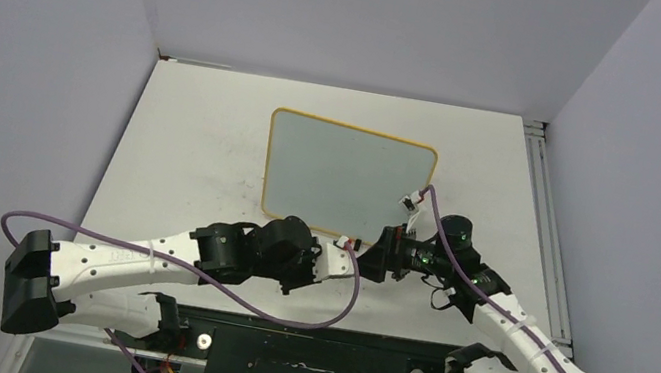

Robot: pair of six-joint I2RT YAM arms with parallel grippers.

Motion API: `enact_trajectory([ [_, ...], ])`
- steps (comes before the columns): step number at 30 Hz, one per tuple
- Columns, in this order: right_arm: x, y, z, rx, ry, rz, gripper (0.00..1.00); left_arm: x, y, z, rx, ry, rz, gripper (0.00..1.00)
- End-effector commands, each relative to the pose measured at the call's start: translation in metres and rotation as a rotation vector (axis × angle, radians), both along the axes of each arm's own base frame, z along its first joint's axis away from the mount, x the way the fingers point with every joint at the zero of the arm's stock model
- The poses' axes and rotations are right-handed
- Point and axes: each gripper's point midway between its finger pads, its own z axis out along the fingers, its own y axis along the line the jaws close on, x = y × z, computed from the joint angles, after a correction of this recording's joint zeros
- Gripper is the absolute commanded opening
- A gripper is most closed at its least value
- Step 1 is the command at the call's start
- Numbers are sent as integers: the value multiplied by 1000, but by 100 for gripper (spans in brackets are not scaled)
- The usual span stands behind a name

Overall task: Write a sentence on the whiteboard
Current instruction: Open the whiteboard marker.

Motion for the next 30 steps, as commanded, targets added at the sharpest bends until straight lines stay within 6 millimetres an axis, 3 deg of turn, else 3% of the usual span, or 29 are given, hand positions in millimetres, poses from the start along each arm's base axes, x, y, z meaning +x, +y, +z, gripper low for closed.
enact_trajectory([
  [1, -11, 3, 17, 14, -75, 149, 88, -7, -8, 10, -44, 11, -37, 0],
  [9, -19, 16, 23, 47, -82, 175, 71, -8, -12, 7, -31, 26, -49, 0],
  [16, -33, 38, 24, 94, -75, 201, 65, -8, -12, 8, -44, 31, -41, 0],
  [30, -35, 37, 13, 79, -56, 191, 41, -6, -10, 11, -52, 23, -28, 0],
])
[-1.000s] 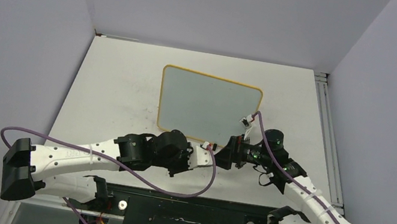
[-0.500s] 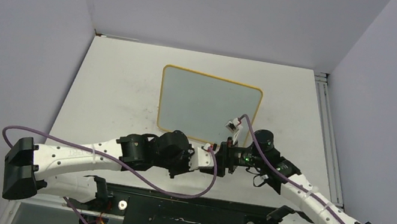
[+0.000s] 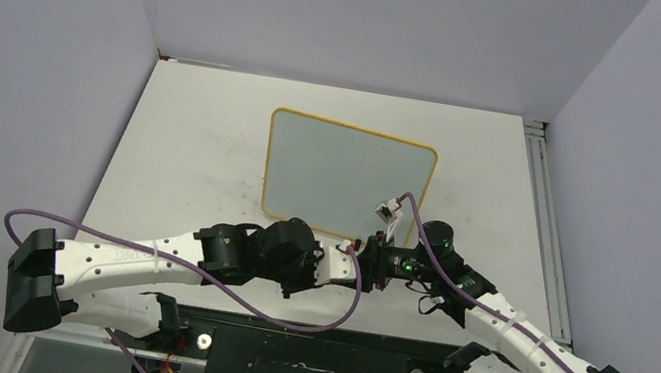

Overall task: Write a sentence on the whiteboard
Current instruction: Open the whiteboard marker.

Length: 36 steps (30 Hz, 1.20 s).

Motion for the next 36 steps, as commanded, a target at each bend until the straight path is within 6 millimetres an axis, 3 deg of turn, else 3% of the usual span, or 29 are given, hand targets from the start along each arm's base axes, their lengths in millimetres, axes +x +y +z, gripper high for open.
enact_trajectory([
  [1, 2, 4, 7, 29, -50, 15, 41, 3, -6, 17, -58, -18, 7, 0],
  [11, -2, 1, -2, -5, -36, 27, 38, 5, -5, 18, -59, -27, 17, 0],
  [18, -2, 0, -3, -8, -37, 29, 30, 5, -4, 19, -58, -32, 18, 0],
  [26, 0, 1, 0, -4, -49, 21, 6, 7, -3, 19, -55, -36, 24, 0],
  [28, 4, 0, 1, -6, -64, -1, 5, 12, -3, 23, -66, -39, 62, 0],
  [29, 7, 0, 4, -5, -79, -21, 5, 16, -2, 27, -77, -36, 90, 7],
  [32, 21, -1, 17, 22, -139, -94, 5, 25, -1, 44, -159, 7, 141, 50],
  [34, 33, -3, 29, 50, -177, -159, 5, 32, 1, 66, -260, 46, 168, 64],
  [36, 45, -6, 43, 98, -212, -217, 5, 42, 7, 90, -385, 100, 212, 71],
])
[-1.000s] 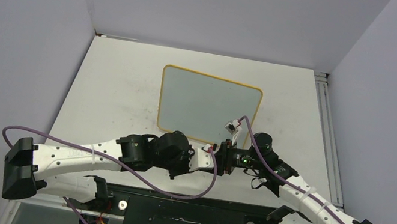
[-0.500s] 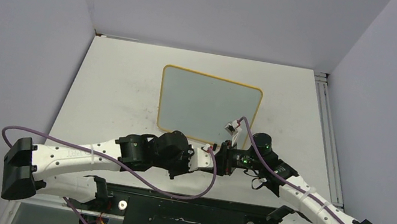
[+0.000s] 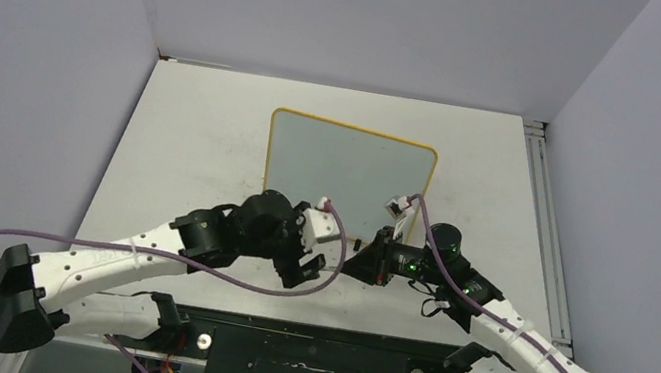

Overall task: Write a sentence on the whiteboard
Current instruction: Open the whiteboard marker.

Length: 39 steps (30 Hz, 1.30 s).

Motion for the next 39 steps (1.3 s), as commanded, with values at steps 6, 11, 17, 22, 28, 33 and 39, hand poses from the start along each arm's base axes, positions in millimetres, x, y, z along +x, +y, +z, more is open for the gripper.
enact_trajectory([
  [6, 51, -11, 90, 330, -207, -178, 5, 28, 23, 157, -798, 153, 176, 78],
  [11, 42, -3, 130, 472, -244, -74, 5, 18, 33, 185, -1124, 367, 193, 79],
  [17, 31, 12, 142, 426, -304, 3, 5, 23, 32, 168, -1137, 480, 259, 79],
  [22, 23, 25, 136, 393, -315, 27, 5, 20, 26, 160, -1099, 540, 243, 79],
  [28, 22, 30, 137, 424, -309, 20, 5, 14, 24, 157, -1101, 585, 216, 54],
  [33, 23, 32, 137, 427, -306, 21, 5, 12, 24, 152, -1097, 615, 221, 45],
  [39, 23, 32, 139, 436, -310, 20, 5, 10, 23, 149, -1092, 633, 218, 47],
])
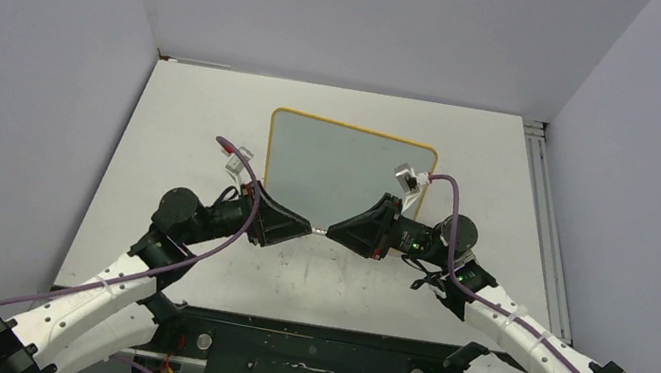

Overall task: Write a sentence on the whiteboard
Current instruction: Open the whiteboard marker.

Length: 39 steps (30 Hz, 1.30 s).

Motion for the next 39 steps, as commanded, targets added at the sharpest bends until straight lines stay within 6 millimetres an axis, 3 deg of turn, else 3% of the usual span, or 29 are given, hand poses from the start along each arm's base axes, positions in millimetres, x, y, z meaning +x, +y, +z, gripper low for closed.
enact_trajectory([
  [1, 2, 1, 22, 64, -84, -13, 5, -6, 1, 13, -44, -38, -26, 47],
  [14, 1, -1, 22, 69, -80, -20, 5, -6, 2, 13, -87, -14, -21, 30],
  [28, -4, -3, 22, 72, -79, -10, 5, 4, 10, 15, -132, 11, 16, 31],
  [39, -3, -5, 21, 75, -76, -26, 5, 0, 9, 14, -128, 19, -15, 20],
])
